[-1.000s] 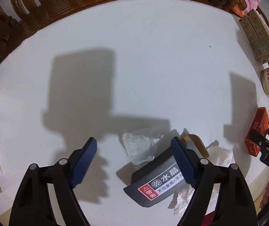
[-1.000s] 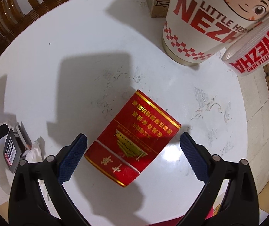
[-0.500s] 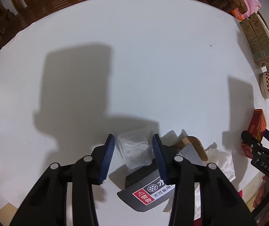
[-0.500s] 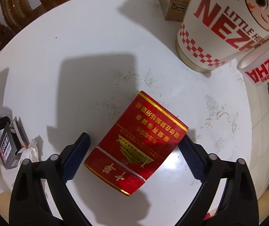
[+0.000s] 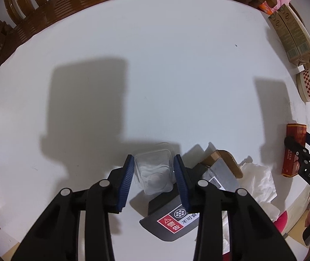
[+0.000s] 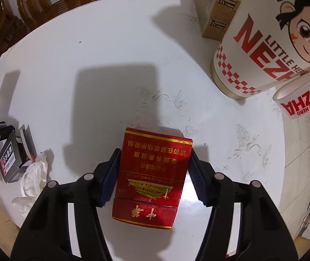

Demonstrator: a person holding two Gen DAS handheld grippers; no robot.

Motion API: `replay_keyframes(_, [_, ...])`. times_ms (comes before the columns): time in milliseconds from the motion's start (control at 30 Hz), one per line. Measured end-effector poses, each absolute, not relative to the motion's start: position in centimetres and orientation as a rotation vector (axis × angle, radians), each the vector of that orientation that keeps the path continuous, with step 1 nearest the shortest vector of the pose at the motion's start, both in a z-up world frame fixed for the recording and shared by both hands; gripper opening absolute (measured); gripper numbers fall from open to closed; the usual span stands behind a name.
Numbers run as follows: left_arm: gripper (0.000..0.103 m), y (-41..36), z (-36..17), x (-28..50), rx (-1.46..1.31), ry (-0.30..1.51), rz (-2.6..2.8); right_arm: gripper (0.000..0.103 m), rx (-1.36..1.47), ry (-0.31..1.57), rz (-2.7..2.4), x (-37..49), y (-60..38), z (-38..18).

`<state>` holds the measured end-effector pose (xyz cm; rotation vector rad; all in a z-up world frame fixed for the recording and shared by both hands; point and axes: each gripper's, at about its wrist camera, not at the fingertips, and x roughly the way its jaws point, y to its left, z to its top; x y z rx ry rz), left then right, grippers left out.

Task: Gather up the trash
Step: 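Grasp the clear plastic cup with the left tool while the right tool grasps the red cigarette pack, then carry the clear cup with the left tool while the right tool carries the red pack over the bag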

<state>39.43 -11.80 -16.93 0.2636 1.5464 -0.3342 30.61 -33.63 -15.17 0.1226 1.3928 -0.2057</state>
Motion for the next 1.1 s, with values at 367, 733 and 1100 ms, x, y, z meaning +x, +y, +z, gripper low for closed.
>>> replay_keyframes(367, [0.037,-11.1,-15.2,38.3,0.253,1.514,-0.321,0.058,0.112,1.338,-0.162,29.6,-32.4,-12.2])
replay_keyframes(733, [0.037,-9.9,-10.0,33.8,0.291,1.418,-0.337,0.058,-0.007,1.207,-0.08,27.0,-28.1,-5.3])
replay_keyframes(1100, [0.037,-5.7,-3.3,27.3,0.306,1.31,-0.375,0.058,-0.096,1.102,0.069,22.3,-20.6,-0.8])
